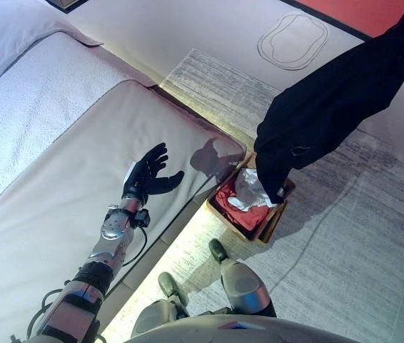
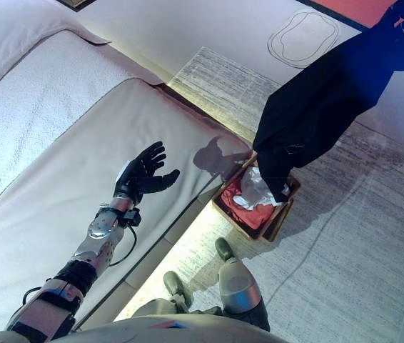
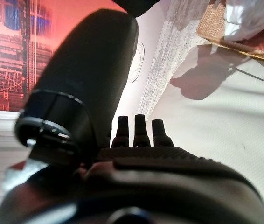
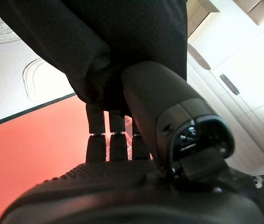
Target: Pick up the clothes from the bed and place them into the basket
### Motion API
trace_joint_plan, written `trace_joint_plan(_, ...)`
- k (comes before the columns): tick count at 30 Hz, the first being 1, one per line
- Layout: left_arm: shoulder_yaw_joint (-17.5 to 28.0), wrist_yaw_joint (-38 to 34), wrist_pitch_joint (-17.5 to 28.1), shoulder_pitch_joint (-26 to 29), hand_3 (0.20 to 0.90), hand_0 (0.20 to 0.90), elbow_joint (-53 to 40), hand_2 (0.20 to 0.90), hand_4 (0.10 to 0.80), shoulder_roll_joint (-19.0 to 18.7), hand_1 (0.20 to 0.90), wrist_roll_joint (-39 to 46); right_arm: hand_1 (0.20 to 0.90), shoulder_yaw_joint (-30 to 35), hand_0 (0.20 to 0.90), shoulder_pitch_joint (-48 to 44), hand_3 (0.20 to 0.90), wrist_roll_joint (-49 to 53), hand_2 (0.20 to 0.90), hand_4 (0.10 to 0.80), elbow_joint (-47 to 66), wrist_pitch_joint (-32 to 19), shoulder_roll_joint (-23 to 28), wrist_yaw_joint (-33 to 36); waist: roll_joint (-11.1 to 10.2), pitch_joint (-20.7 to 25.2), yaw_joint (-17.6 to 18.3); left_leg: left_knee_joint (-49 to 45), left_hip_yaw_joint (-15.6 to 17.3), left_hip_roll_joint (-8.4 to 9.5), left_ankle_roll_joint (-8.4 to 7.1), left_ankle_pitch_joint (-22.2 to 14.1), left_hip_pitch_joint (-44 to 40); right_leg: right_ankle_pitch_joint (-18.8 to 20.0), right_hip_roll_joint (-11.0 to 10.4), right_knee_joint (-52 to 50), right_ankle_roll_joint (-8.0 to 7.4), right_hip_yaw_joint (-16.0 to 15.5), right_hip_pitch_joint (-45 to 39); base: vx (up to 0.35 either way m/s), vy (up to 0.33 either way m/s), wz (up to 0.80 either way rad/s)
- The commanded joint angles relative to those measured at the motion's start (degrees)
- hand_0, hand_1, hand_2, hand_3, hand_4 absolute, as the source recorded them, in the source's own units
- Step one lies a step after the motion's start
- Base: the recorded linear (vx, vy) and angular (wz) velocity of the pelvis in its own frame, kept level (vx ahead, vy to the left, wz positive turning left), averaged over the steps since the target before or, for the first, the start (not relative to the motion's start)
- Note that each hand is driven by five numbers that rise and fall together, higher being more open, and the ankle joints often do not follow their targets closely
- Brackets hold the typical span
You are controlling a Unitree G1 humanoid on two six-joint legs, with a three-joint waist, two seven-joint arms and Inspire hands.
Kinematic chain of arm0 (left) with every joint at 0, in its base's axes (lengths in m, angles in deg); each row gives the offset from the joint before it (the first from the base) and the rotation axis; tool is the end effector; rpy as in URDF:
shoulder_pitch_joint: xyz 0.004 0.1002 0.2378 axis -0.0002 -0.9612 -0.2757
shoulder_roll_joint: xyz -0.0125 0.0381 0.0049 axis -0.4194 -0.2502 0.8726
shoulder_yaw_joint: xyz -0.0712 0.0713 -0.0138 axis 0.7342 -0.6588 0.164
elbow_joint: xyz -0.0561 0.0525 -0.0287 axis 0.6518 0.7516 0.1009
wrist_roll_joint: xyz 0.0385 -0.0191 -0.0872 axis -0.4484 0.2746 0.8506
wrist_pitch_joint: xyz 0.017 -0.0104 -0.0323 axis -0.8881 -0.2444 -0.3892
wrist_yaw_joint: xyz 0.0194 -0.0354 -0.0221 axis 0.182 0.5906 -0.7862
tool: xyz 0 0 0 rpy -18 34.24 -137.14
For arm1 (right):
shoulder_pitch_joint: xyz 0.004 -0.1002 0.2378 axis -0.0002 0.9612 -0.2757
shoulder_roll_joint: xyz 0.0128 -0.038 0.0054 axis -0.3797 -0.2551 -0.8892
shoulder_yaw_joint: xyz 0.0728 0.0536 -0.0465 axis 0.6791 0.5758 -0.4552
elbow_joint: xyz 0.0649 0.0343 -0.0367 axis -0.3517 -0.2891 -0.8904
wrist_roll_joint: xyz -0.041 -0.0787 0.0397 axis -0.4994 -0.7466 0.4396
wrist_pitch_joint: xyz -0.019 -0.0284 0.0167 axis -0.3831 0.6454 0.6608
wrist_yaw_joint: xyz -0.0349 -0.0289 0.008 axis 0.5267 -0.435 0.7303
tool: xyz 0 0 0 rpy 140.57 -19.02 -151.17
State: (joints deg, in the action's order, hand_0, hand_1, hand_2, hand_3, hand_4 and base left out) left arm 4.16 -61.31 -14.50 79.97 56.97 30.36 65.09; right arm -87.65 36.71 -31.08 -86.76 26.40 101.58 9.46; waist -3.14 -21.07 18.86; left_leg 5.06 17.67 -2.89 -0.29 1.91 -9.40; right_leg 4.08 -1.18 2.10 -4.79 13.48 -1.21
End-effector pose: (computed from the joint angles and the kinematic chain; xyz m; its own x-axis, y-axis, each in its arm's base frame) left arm 0.2331 0.1982 0.0101 0.9912 -0.1204 -0.0554 0.1199 0.9927 -0.0121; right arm 0.2328 -0.3315 0.2928 0.9340 -0.0502 0.3536 0.3120 0.5968 -0.7393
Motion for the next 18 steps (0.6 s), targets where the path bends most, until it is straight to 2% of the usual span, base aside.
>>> trace_joint_plan(1, 0.7, 0.3, 6.3, -2.6, 0.900, 0.900, 2.2, 0.900, 0.800, 0.5, 0.900, -1.7, 0.300, 6.0, 0.300, 4.2, 0.200, -1.4, 0.300, 0.100, -0.3, -1.5, -3.8, 1.3, -1.5, 17.9, -2.0, -6.2, -1.3, -0.27, 0.82, -11.7, 0.1, -1.8, 0.8, -3.2, -1.36, -1.9, 3.9, -0.042, -0.018, 0.00)
trace_joint_plan(4, 0.9, -0.1, 5.9, -2.2, 0.900, 0.900, 1.7, 0.900, 0.800, 0.7, 0.900, -2.0, 0.300, 6.3, 0.300, 8.6, 0.200, -3.7, 0.300, 0.100, 1.2, 0.1, -9.4, 0.4, -1.4, 17.5, -2.0, -6.1, -1.3, -0.31, 0.88, -11.6, 0.1, -1.7, 0.7, -3.2, -1.37, -1.9, 4.1, -0.045, -0.016, 0.00)
trace_joint_plan(6, 0.6, -0.6, 5.3, -1.4, 0.900, 0.900, 1.5, 0.900, 0.800, 0.9, 0.900, -2.2, 0.300, 4.4, 0.300, 9.9, 0.200, -6.5, 0.300, 0.100, 0.2, 1.0, -14.4, 0.0, -1.2, 16.9, -2.2, -6.4, -1.5, -0.38, 1.02, -11.8, 0.0, -1.8, 0.6, -3.3, -1.36, -2.3, 3.9, -0.044, -0.017, -0.01)
trace_joint_plan(8, 0.4, -1.2, 5.1, -0.7, 0.900, 0.900, 1.6, 0.900, 0.800, 1.2, 0.900, -2.1, 0.300, 2.6, 0.300, 9.9, 0.200, -7.1, 0.300, 0.100, -1.3, 1.4, -16.8, -0.4, -1.0, 16.6, -2.3, -6.4, -1.4, -0.39, 1.11, -11.9, -0.1, -1.8, 0.6, -3.4, -1.30, -2.4, 4.0, -0.036, -0.007, -0.01)
trace_joint_plan(14, -2.2, -3.1, 4.6, 1.5, 0.900, 0.900, 1.6, 0.900, 0.800, 3.0, 0.900, -3.0, 0.300, -4.3, 0.300, 9.1, 0.200, -6.5, 0.300, 0.100, -15.5, -1.4, -25.4, -0.7, -0.6, 15.9, -3.8, -6.6, -1.8, -0.29, 1.14, -12.0, -0.3, -1.6, 0.3, -3.2, -1.18, -3.2, 3.8, -0.036, -0.020, 0.01)
trace_joint_plan(18, -4.3, -5.1, 4.8, 3.0, 0.900, 0.900, 2.0, 0.900, 0.800, 4.5, 0.900, -2.8, 0.300, -7.9, 0.300, 6.5, 0.200, -3.9, 0.300, 0.100, -24.7, -1.0, -30.8, 1.4, -0.1, 15.5, -4.9, -6.7, -2.0, -0.25, 0.99, -11.8, 0.3, -1.5, 0.2, -3.3, -1.13, -3.5, 4.4, -0.022, -0.009, 0.02)
